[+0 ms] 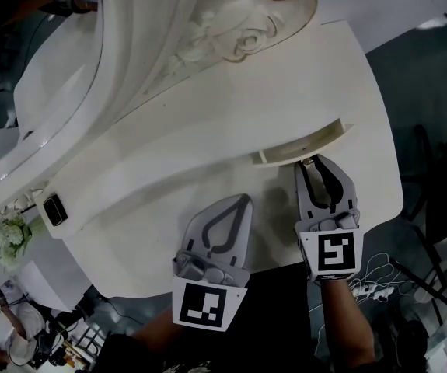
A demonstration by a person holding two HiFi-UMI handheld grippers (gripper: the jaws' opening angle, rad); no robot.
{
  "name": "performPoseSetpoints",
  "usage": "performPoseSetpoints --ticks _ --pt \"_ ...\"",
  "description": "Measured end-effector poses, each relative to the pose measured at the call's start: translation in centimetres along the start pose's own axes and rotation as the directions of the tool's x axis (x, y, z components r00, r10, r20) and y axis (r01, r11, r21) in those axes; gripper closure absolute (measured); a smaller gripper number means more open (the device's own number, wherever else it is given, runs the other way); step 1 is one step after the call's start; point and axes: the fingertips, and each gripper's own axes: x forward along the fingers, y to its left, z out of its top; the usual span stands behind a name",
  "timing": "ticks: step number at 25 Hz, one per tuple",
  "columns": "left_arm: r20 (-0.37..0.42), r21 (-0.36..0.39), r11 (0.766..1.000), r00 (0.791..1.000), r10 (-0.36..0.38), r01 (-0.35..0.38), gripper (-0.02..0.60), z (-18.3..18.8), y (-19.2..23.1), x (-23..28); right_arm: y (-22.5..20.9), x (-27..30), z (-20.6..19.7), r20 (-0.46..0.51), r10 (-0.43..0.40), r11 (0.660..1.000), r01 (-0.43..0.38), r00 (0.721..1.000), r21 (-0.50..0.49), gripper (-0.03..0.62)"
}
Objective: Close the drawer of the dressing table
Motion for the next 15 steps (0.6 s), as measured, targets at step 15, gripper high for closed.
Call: performPoseSetpoints --ticks 15 --pt "-0.012 -0.009 1.000 1.000 -0.003 0.003 0.580 -0.31 -0.10 0.41 -0.30 0.51 0.03 0.003 -0.007 1.000 0.007 1.000 0.008 0.507"
